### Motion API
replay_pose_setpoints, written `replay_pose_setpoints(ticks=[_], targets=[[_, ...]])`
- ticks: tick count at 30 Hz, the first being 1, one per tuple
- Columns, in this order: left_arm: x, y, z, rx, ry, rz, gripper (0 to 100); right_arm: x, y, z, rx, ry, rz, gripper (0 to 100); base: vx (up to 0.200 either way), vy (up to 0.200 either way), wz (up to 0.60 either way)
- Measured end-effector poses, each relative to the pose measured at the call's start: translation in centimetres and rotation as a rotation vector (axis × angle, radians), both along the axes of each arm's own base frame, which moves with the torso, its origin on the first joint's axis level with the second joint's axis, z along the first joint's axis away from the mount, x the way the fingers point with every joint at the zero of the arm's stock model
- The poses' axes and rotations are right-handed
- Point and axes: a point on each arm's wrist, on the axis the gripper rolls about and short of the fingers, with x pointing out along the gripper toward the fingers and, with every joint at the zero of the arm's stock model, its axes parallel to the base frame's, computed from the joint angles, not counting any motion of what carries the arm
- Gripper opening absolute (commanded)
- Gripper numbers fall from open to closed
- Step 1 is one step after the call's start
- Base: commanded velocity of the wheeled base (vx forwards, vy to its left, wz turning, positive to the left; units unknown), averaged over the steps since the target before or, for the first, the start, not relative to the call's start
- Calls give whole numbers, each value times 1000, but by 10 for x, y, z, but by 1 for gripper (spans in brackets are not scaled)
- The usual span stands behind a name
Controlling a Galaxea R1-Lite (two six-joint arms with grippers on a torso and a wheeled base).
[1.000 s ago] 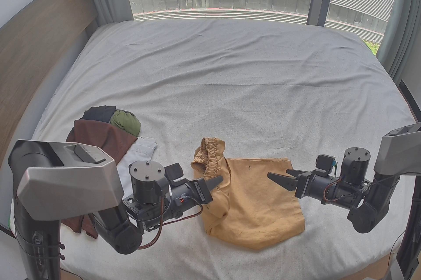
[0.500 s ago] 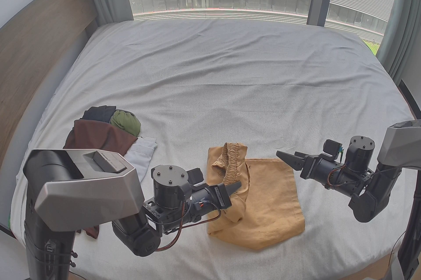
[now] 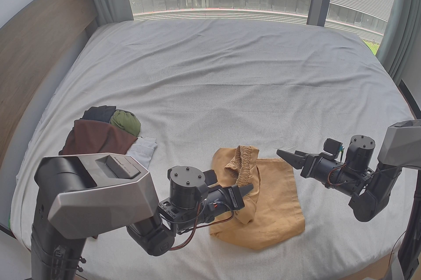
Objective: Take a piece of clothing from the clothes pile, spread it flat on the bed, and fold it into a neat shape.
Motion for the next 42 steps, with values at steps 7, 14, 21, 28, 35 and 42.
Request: replay_pose_setpoints(ticks=[7, 14, 21, 28, 35, 42], targets=[[-2, -10, -4, 14, 15, -20, 0, 2, -3, 2, 3, -6, -11, 100, 0, 0, 0], [-3, -16, -7, 17, 15, -24, 0, 2, -5, 5, 9, -15, -16, 100, 0, 0, 0], [-3, -19, -9, 25, 23, -29, 0, 2, -4, 6, 10, -18, -14, 100, 0, 0, 0], [0, -22, -8, 20, 17, -29, 0, 1, -4, 7, 10, -19, -14, 100, 0, 0, 0], [-2, -27, -8, 27, 23, -40, 0, 1, -4, 7, 10, -19, -13, 100, 0, 0, 0], [-4, -30, -9, 27, 23, -48, 0, 2, -4, 7, 13, -23, -14, 100, 0, 0, 0]])
